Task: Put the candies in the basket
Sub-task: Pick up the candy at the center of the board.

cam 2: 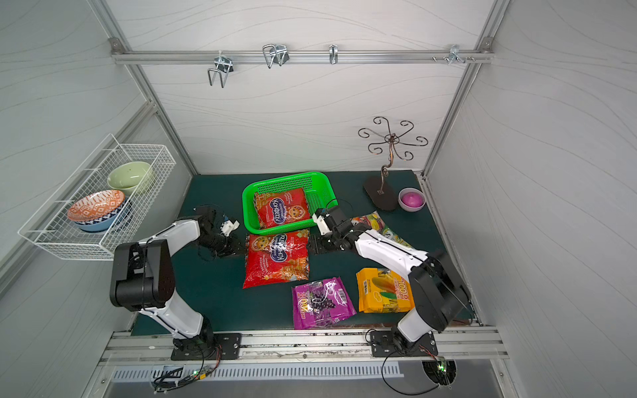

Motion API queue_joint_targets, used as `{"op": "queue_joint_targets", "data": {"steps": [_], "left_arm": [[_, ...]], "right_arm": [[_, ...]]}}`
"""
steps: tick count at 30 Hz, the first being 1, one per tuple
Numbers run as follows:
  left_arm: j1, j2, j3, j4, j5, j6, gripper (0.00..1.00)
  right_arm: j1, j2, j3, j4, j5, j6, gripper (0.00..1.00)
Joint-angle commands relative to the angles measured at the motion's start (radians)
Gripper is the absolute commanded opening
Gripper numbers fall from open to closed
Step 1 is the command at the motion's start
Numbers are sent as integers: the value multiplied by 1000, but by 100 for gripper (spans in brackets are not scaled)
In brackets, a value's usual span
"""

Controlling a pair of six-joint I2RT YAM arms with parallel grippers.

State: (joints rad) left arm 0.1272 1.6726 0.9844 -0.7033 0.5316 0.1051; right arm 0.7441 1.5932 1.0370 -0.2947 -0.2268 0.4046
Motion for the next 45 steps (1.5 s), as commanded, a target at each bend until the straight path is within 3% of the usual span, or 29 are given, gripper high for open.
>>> {"op": "queue_joint_targets", "data": {"steps": [1, 10, 16, 20, 28, 36, 45], "left_arm": [[5, -27, -10, 64, 25, -4, 39], [5, -8, -12, 65, 30, -2, 39], [5, -11, -14, 67, 35, -5, 39], [4, -15, -21, 75, 34, -14, 40], [2, -55, -53, 117, 112, -34, 43], [-3, 41, -52, 164, 272, -34, 36], [-15, 92, -57, 239, 346, -71, 34]], "right_arm": [[14, 96, 32, 77, -13, 94, 50], [-18, 258, 73, 106, -54, 178, 47], [-27, 297, 77, 146, -55, 169, 34], [-41, 300, 71, 176, -77, 144, 0], [-134, 187, -27, 190, -143, 98, 0], [-168, 217, -57, 204, -151, 96, 0], [-181, 260, -48, 221, -173, 108, 0]]}}
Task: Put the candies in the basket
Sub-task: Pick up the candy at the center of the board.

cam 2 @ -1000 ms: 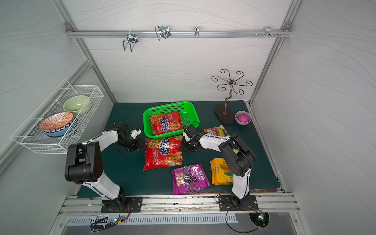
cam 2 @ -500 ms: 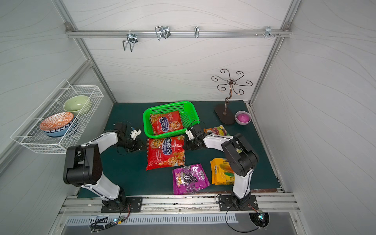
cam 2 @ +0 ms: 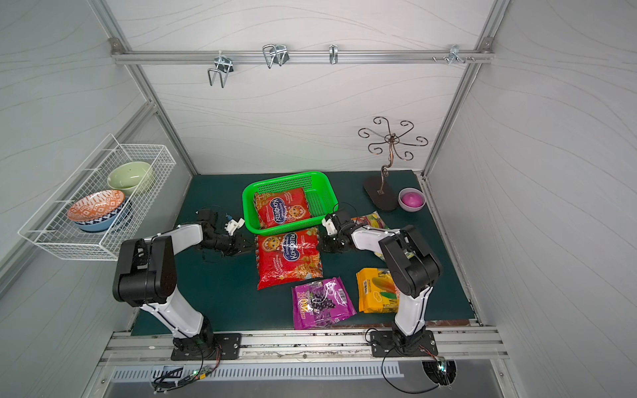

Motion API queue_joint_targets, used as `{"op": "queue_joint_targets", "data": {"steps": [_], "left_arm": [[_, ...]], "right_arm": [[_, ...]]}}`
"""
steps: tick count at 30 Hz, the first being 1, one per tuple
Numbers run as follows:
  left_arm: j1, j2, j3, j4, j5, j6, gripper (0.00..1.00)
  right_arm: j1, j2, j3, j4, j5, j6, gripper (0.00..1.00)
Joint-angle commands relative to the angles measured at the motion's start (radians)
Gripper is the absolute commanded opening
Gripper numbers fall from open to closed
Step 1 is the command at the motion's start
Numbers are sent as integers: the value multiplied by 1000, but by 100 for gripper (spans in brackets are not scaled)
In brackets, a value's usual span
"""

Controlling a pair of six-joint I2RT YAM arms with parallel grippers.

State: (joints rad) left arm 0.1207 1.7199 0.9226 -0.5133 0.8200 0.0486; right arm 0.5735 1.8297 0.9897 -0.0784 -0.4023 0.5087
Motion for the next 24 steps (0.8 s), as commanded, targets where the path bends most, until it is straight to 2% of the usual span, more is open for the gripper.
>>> {"op": "queue_joint_targets", "data": {"steps": [1, 9, 15, 19, 23, 24], "left_arm": [[-10, 56, 9, 51, 59, -22, 34], [-24, 140, 45, 97, 62, -108, 34], [-80, 159, 64, 103, 75, -116, 33], [-87, 163, 68, 112, 96, -124, 21], [-85, 170, 76, 98, 95, -115, 0], [-84, 168, 77, 95, 91, -113, 0]], "right_arm": [[-11, 26, 1, 6, 2, 4, 0], [-9, 16, -9, 29, -21, 4, 0], [-8, 8, -14, 43, -30, 3, 0], [-4, 3, -19, 55, -42, 2, 0], [-1, 3, -19, 54, -44, 1, 0], [-2, 3, -19, 54, -46, 1, 0]]}}
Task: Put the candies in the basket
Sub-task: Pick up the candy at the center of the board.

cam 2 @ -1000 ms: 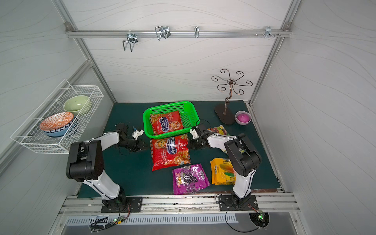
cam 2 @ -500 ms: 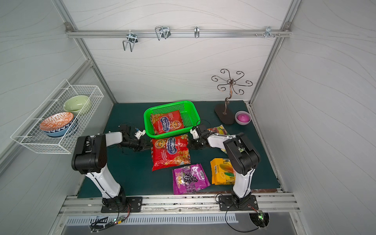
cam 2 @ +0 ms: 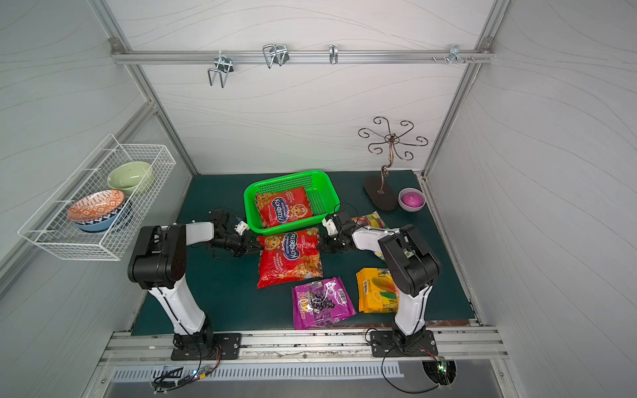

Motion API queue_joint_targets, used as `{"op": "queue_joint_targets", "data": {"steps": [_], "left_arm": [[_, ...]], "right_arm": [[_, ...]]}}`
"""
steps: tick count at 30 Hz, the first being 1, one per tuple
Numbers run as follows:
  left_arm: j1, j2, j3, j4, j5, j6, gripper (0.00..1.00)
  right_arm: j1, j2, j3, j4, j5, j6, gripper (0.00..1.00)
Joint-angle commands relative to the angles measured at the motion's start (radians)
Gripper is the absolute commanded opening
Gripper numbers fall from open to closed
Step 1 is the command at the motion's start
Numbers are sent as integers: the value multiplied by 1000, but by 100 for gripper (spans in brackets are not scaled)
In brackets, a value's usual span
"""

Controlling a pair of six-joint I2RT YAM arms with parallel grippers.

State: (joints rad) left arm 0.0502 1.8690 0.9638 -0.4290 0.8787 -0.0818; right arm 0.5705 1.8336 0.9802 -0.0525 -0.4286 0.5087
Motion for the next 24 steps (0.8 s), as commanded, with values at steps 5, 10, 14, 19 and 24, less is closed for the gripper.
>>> {"op": "queue_joint_targets", "data": {"steps": [5, 10, 14, 19, 24], "left_arm": [[13, -7, 40, -32, 39, 39, 0], [51, -61, 42, -121, 55, 90, 0], [85, -106, 35, -225, 61, 162, 0], [135, -173, 22, -342, 50, 243, 0], [161, -214, 24, -416, 25, 318, 0]], "right_arm": [[3, -19, -15, 34, -26, -13, 0], [41, -66, -28, 53, -30, -61, 0], [95, -97, -11, 34, -17, -106, 0], [153, -120, 19, 3, -7, -120, 0], [200, -136, 35, -4, 0, -137, 0]]}}
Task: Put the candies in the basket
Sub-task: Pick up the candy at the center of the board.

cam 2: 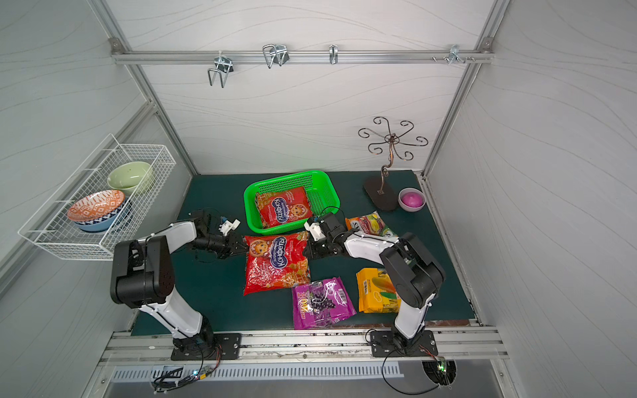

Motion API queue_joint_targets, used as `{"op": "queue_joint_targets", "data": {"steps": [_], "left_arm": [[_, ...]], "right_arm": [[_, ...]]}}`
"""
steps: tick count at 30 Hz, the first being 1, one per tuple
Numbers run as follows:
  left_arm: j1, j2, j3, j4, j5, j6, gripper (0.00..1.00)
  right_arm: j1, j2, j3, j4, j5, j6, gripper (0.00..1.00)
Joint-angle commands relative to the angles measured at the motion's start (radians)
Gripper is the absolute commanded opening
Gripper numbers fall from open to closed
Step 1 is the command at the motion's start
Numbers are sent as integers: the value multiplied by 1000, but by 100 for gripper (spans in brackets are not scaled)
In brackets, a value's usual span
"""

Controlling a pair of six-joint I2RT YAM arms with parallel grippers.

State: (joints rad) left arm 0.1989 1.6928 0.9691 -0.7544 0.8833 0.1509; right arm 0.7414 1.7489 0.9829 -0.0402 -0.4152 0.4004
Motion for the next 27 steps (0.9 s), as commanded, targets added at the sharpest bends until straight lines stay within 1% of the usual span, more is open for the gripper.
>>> {"op": "queue_joint_targets", "data": {"steps": [1, 7, 12, 18, 21, 23, 27], "left_arm": [[20, -43, 16, -99, 19, 93, 0], [84, -112, 29, -159, 26, 142, 0], [84, -220, 54, -225, 44, 172, 0], [85, -270, 102, -293, 70, 187, 0], [84, -271, 144, -315, 101, 157, 0], [70, -263, 220, -363, 145, 144, 0], [18, -269, 327, -332, 115, 45, 0]], "right_arm": [[36, -58, 33, -17, -7, -30, 0], [55, -121, 9, 11, -9, -44, 0], [61, -166, 17, 8, -41, -72, 0], [72, -220, 50, -29, -36, -99, 0], [69, -241, 95, -83, 0, -102, 0], [49, -243, 147, -131, -4, -87, 0], [-15, -254, 210, -158, -42, -55, 0]]}}
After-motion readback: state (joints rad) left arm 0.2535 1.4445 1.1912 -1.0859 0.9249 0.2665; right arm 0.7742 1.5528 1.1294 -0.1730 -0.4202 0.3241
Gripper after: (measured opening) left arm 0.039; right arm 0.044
